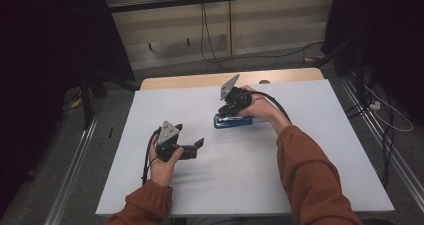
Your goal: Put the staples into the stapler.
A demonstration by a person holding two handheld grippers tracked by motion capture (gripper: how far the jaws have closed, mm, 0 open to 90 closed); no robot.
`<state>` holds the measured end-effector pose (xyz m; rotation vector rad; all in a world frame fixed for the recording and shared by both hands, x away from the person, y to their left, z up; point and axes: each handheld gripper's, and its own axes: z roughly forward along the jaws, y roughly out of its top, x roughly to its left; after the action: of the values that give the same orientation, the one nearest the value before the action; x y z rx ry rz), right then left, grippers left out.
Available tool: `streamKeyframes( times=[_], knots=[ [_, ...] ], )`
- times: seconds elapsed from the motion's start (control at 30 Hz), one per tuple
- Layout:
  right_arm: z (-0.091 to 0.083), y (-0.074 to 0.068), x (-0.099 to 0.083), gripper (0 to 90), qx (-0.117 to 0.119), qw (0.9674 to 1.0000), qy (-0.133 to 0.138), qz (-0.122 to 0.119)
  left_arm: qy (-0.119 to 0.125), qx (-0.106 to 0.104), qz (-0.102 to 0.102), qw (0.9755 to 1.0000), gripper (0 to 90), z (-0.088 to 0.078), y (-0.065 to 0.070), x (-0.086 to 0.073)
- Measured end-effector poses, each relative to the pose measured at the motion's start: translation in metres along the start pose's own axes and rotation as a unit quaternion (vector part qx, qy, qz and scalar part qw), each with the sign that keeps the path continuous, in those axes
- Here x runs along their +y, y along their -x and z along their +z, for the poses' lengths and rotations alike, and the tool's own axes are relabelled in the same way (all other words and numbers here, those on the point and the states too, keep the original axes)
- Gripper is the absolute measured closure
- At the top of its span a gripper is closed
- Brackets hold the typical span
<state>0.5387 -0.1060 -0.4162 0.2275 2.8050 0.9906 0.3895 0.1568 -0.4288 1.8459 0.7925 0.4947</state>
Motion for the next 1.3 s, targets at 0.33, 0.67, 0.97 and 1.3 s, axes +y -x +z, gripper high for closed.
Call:
streamKeyframes(
  times=[0.33,0.67,0.97,1.3],
  knots=[
    [-0.0006,0.0004,-0.0013,79.1,0.000,1.0000,-0.001,0.005,0.000,0.000,0.000,1.0000,4.9,-0.0001,-0.0001,0.0000],
    [-0.0046,-0.0013,0.0011,79.4,0.003,1.0000,0.004,-0.006,0.000,0.000,0.000,1.0000,4.9,0.0000,0.0000,0.0000],
    [-0.0030,-0.0015,-0.0002,79.4,0.010,0.9999,-0.001,-0.010,-0.002,0.000,0.000,1.0000,4.9,0.0000,-0.0003,-0.0001],
    [-0.0016,-0.0016,-0.0007,78.8,0.009,0.9999,-0.004,-0.007,0.000,0.000,0.000,1.0000,4.9,0.0000,0.0000,0.0000]
  ],
)
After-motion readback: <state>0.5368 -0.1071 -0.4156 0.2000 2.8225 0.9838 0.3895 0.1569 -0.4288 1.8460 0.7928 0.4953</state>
